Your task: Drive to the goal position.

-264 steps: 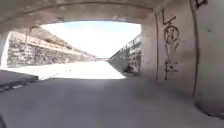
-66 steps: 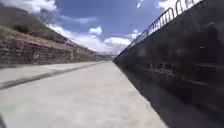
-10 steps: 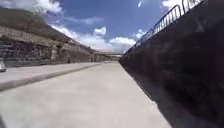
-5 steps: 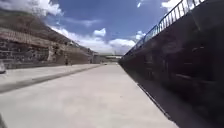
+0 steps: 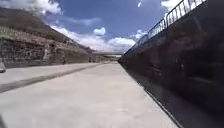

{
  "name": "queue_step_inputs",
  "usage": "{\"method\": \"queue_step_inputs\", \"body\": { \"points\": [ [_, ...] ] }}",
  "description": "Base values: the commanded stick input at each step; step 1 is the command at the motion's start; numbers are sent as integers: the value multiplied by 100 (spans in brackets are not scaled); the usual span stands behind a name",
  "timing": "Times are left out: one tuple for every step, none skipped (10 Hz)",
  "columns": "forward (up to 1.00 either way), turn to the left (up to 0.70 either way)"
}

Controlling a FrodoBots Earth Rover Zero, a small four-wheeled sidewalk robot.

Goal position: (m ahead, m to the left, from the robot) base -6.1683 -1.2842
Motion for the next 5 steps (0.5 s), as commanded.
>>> {"method": "queue_step_inputs", "body": {
  "points": [
    [100,0],
    [100,0],
    [100,0],
    [100,0],
    [100,0]
  ]
}}
